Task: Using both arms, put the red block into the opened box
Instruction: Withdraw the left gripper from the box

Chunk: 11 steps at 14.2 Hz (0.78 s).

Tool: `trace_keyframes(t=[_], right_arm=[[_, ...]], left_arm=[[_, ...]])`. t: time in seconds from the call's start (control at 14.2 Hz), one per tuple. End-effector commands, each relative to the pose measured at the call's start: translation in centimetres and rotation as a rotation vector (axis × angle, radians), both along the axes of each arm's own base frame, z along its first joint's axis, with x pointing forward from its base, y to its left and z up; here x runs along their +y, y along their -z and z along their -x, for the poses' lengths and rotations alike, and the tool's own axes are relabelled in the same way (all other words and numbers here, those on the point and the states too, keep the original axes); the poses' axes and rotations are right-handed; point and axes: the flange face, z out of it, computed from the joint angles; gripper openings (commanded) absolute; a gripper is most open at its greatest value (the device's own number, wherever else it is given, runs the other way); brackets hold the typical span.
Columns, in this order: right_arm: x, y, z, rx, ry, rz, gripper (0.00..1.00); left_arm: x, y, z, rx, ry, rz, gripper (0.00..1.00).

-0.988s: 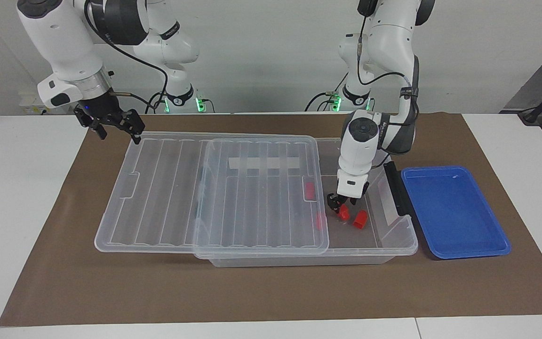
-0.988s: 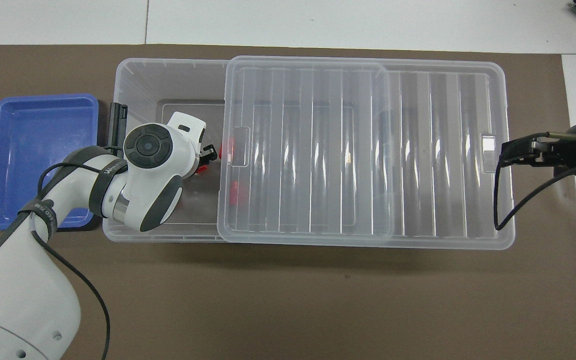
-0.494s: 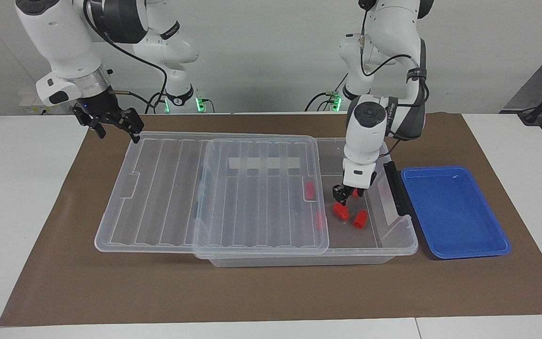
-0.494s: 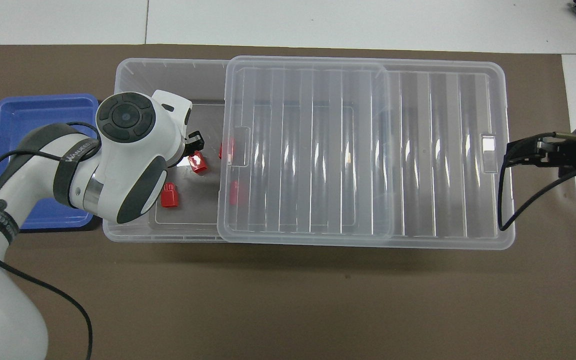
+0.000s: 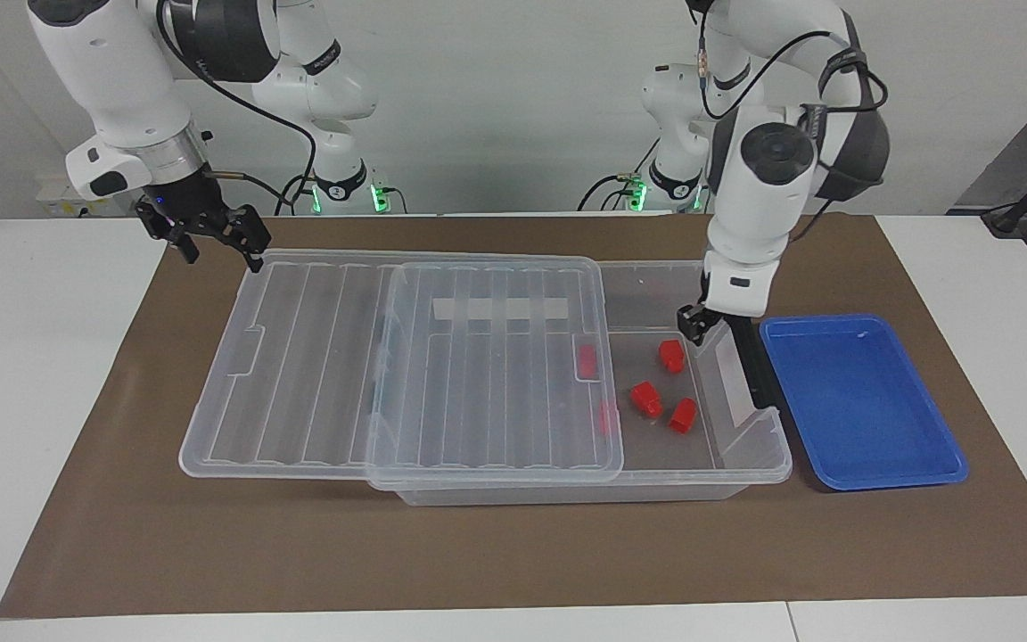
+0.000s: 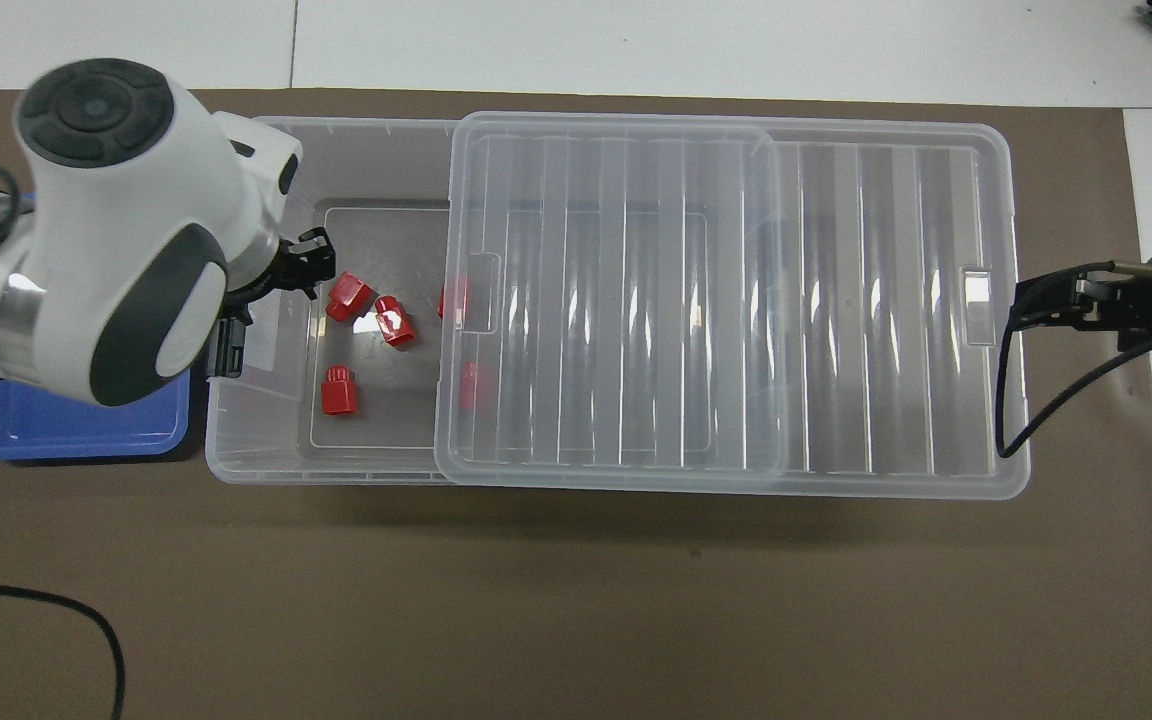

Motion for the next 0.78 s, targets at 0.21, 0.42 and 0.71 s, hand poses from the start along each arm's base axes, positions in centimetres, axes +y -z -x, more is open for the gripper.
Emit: trace_keyframes(t=[0.21,0.42,0.71], right_arm=[[-6.5,3.7,-1.1,-0.034,-0.02,0.009,0.7],[-8.0,6.1,-2.3,-0.053,-0.03,0.011,0.0],[-9.9,9.9,-4.3,-0.094,-0.008,0.012,0.0]], left_arm=[[10.6,-8.4,3.3,0.055,0.209,0.037,0.67],[17.3,-8.1,3.2,0.072,0.341,0.057,0.68],[20.2,-7.4,3.8,0.099,0.4,0.071,1.0]])
